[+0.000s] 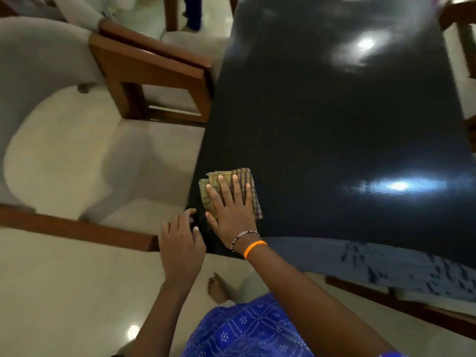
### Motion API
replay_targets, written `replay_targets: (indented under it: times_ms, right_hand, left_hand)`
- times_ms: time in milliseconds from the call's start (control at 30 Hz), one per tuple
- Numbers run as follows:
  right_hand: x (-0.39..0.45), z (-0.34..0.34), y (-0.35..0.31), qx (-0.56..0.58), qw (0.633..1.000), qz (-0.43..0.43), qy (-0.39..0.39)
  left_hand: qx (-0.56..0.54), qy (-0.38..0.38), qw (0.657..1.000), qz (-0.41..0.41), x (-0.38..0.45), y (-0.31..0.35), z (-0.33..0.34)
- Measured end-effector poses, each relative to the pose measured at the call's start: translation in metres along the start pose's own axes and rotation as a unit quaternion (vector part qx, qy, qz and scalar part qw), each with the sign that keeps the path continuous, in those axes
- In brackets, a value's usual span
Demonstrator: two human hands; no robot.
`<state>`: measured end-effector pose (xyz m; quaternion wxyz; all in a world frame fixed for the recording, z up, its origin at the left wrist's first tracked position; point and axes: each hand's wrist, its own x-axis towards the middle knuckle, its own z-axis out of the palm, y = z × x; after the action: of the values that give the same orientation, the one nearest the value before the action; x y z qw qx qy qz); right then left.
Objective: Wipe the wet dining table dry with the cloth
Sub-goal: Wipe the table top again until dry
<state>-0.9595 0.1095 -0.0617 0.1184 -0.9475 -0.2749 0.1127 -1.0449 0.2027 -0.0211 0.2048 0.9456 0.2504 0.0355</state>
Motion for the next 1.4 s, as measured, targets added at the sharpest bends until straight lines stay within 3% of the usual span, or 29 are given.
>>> replay_targets:
  times_ms: [100,200,267,333,467,600,800,967,1100,1200,1400]
  right_hand:
    - [0.026,0.008,-0.038,-0.022,0.997,-0.079,-0.006]
    - [0.061,0.001,-0.027,-0.069,0.986,-0.154,-0.003]
    - [0.088,-0.006,-0.015,-0.095,0.984,-0.153,0.000]
    - [0.111,-0.011,-0.006,-0.095,0.987,-0.131,0.007]
    - [0.127,-0.015,-0.010,-0.078,0.993,-0.090,0.006]
    - [0.091,-0.004,-0.030,-0.076,0.995,-0.059,0.003]
    - [-0.008,0.026,-0.074,-0.065,0.992,-0.111,-0.009]
    - [-0.052,0.024,-0.041,-0.063,0.988,-0.143,-0.007]
    - [-0.091,0.010,0.022,-0.067,0.996,-0.061,0.013]
    - [-0.130,-0.004,0.078,-0.075,0.996,0.041,0.029]
    - [-0.194,-0.030,0.162,-0.052,0.964,0.253,0.057]
  left_hand:
    - [0.019,0.008,1.000,-0.016,0.010,-0.040,-0.016]
    - [-0.032,-0.014,0.999,-0.009,0.019,-0.070,-0.022]
    - [-0.140,-0.066,0.986,-0.053,0.023,-0.084,-0.022]
    - [-0.255,-0.116,0.952,-0.120,0.023,-0.093,-0.022]
    - [-0.352,-0.136,0.910,-0.172,0.015,-0.099,-0.025]
    - [-0.396,-0.173,0.877,-0.211,0.003,-0.098,-0.024]
    - [-0.443,-0.213,0.822,-0.286,-0.013,-0.096,-0.017]
    - [-0.473,-0.267,0.774,-0.326,-0.024,-0.079,-0.013]
    - [-0.453,-0.375,0.756,-0.286,-0.031,-0.053,-0.013]
    - [-0.421,-0.424,0.761,-0.254,-0.039,-0.027,-0.009]
    - [-0.421,-0.451,0.757,-0.217,-0.052,-0.001,0.004]
